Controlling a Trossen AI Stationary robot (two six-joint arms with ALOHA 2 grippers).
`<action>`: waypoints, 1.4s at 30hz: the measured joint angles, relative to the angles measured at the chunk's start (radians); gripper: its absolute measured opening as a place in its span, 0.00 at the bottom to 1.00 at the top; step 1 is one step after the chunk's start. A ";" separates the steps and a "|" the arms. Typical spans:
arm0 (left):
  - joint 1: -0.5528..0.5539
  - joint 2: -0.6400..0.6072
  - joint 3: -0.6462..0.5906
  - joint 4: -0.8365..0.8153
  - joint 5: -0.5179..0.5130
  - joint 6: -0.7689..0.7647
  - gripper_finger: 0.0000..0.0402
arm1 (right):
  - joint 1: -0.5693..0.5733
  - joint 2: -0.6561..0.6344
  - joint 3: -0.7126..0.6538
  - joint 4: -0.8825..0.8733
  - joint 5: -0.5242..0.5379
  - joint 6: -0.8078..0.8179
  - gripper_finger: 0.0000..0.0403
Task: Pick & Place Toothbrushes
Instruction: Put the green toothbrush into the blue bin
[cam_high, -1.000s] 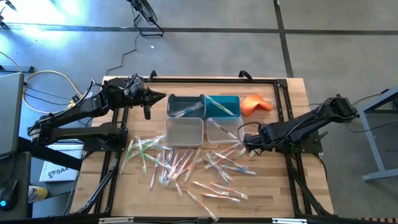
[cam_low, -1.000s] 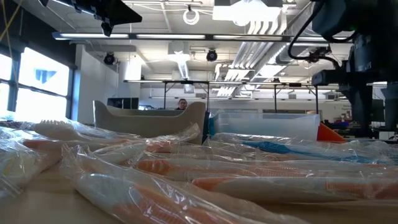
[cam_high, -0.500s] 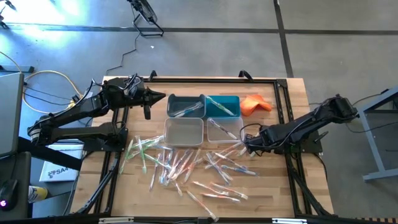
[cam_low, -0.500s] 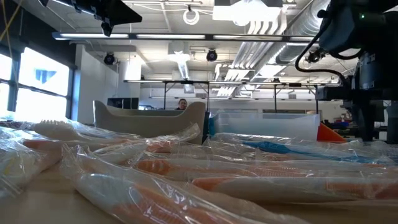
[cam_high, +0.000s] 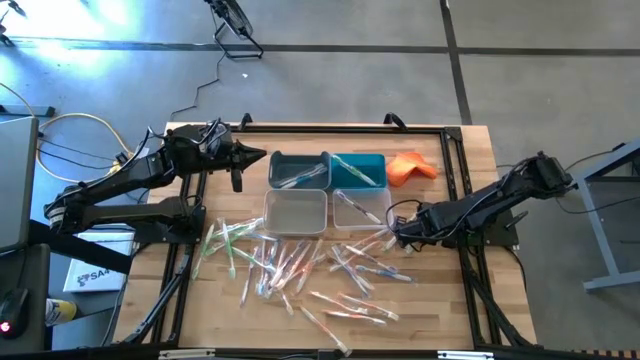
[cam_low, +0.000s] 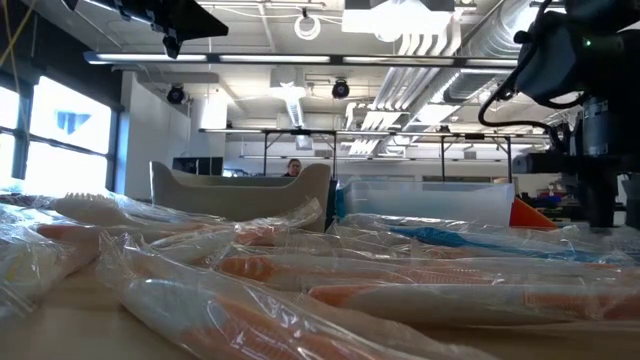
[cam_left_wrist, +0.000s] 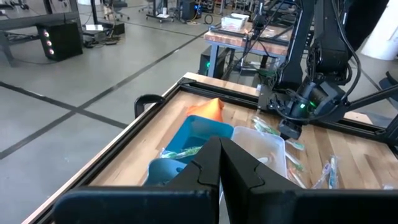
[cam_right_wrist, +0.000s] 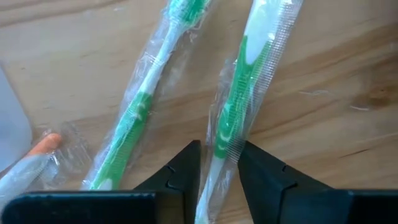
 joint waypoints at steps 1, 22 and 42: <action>0.000 0.000 0.000 0.000 0.000 0.000 0.00 | 0.000 0.000 0.000 0.000 -0.005 0.000 0.22; 0.000 0.000 0.000 0.000 0.000 0.000 0.00 | 0.000 -0.016 0.020 -0.057 -0.038 0.021 0.03; 0.000 0.000 0.000 0.000 0.001 0.000 0.00 | 0.000 -0.195 0.297 -0.496 0.273 -0.041 0.00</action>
